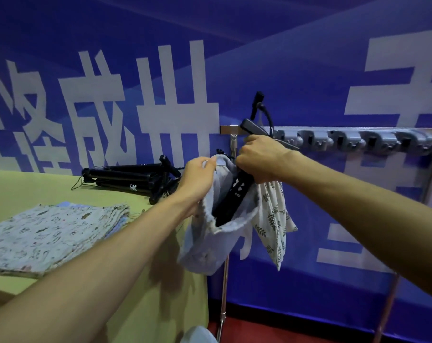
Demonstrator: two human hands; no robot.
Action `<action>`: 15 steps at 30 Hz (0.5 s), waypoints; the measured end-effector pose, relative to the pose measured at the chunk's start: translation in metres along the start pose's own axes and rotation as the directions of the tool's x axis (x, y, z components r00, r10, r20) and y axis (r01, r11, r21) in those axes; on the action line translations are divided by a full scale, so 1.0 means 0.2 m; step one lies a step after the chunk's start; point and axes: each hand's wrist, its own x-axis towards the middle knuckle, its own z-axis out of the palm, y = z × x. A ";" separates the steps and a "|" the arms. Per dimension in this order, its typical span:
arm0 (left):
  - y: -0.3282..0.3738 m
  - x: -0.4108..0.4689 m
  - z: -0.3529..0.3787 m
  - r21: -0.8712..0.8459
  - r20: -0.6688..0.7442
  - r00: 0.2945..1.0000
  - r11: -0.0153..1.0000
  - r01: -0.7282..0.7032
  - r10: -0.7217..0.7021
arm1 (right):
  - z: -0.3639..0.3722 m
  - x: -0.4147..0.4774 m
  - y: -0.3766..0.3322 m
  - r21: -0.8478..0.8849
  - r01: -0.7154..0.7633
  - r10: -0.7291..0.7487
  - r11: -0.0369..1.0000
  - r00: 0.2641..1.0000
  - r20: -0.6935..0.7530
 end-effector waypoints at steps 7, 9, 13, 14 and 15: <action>-0.06 -0.07 0.04 -0.063 0.245 0.963 0.990 0.128 -0.109 | 0.00 0.09 -0.06 0.077 0.183 -0.166 0.980 0.968 -0.188; -0.08 -0.08 0.06 -0.122 0.297 0.944 0.974 0.190 -0.147 | 0.01 0.12 -0.09 0.071 0.242 -0.224 0.968 0.953 -0.204; -0.13 -0.09 0.05 -0.181 0.428 0.881 0.935 0.304 -0.203 | 0.07 0.13 -0.11 0.102 0.311 -0.288 0.945 0.938 -0.194; -0.17 -0.08 0.05 -0.158 0.461 0.860 0.933 0.323 -0.220 | 0.09 0.13 -0.12 0.111 0.310 -0.293 0.944 0.945 -0.149; -0.17 -0.10 0.06 -0.122 0.470 0.853 0.941 0.315 -0.224 | 0.10 0.13 -0.12 0.129 0.306 -0.293 0.943 0.950 -0.113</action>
